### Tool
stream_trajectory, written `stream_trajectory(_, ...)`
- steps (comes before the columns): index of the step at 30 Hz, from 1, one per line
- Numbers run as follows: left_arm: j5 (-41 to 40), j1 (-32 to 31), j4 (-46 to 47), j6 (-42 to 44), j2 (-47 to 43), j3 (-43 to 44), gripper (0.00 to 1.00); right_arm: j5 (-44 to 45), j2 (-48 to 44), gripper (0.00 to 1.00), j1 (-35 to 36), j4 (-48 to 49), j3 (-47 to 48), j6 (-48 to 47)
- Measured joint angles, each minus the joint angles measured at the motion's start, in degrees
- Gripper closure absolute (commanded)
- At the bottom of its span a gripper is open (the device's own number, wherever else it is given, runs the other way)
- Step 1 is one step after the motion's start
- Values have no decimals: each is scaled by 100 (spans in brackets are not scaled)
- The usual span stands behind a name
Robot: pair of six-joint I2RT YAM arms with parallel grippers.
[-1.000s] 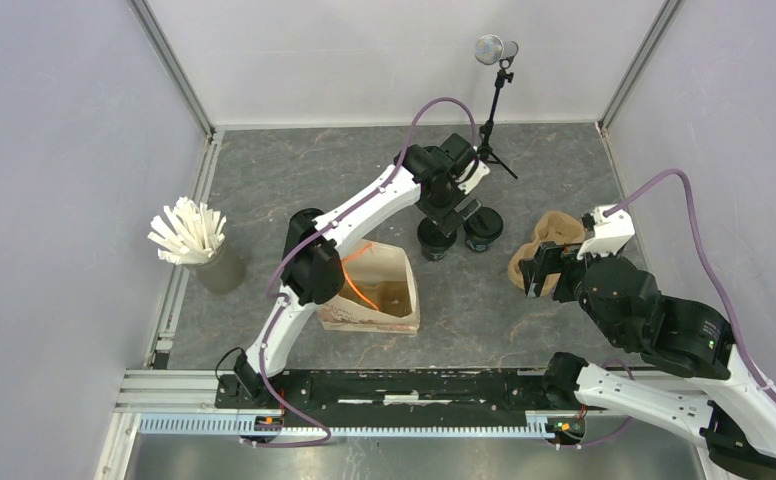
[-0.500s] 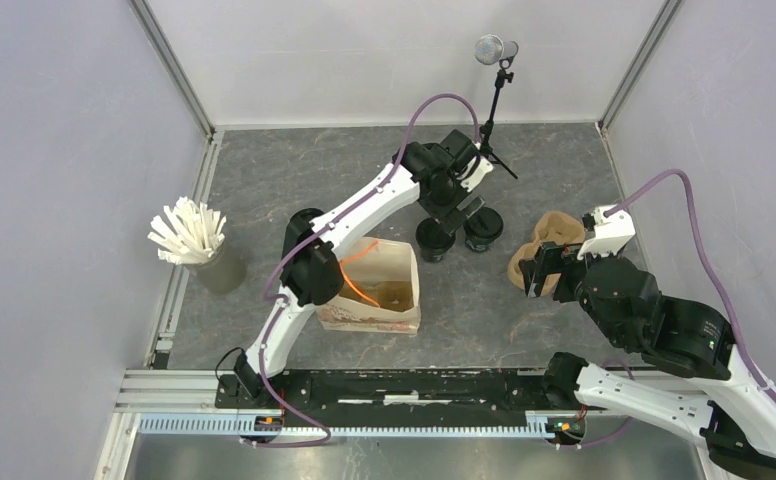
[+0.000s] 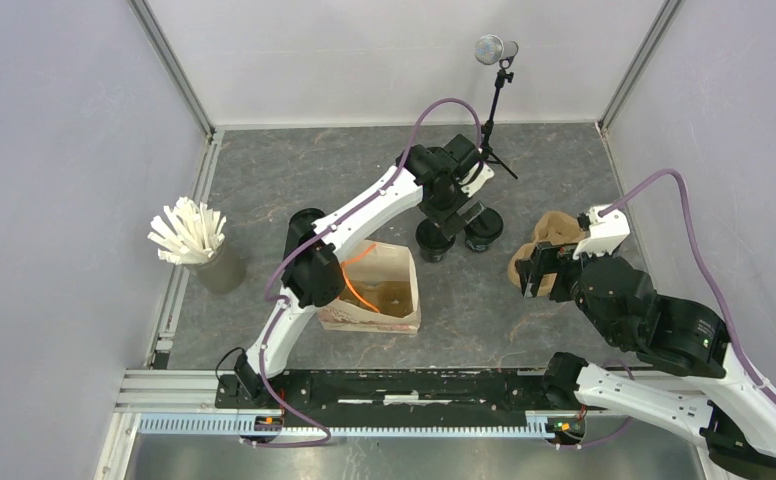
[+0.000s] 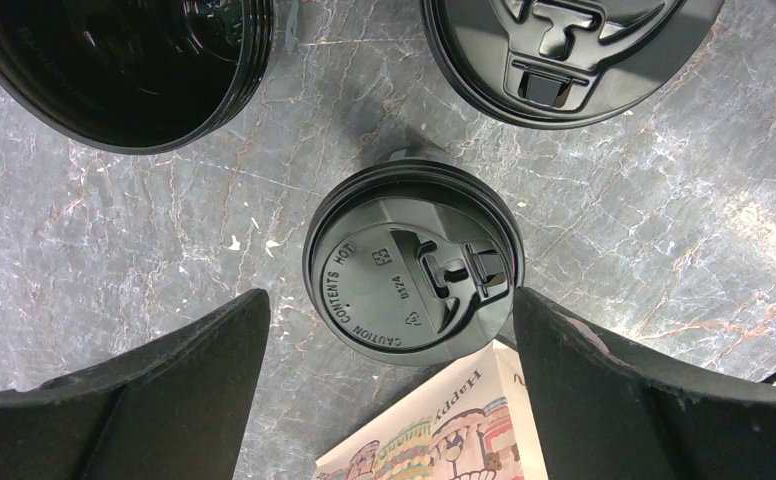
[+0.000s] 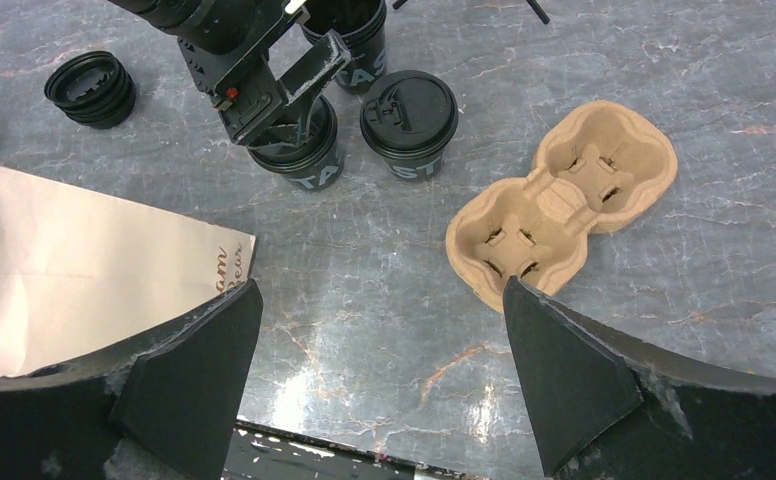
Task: Pack the takeout coffee
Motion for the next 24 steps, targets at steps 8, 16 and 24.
stream_trajectory(8, 26, 0, 2, 2, 2, -15, 2, -2, 31, 3, 0, -2, 2, -24)
stream_trajectory(16, 57, 0, 2, 2, 63, -164, 2, -2, 28, 3, 0, -2, 2, -24)
stream_trajectory(24, 68, 0, 24, 4, 138, -195, 2, -2, 28, 3, 0, -2, 2, -28)
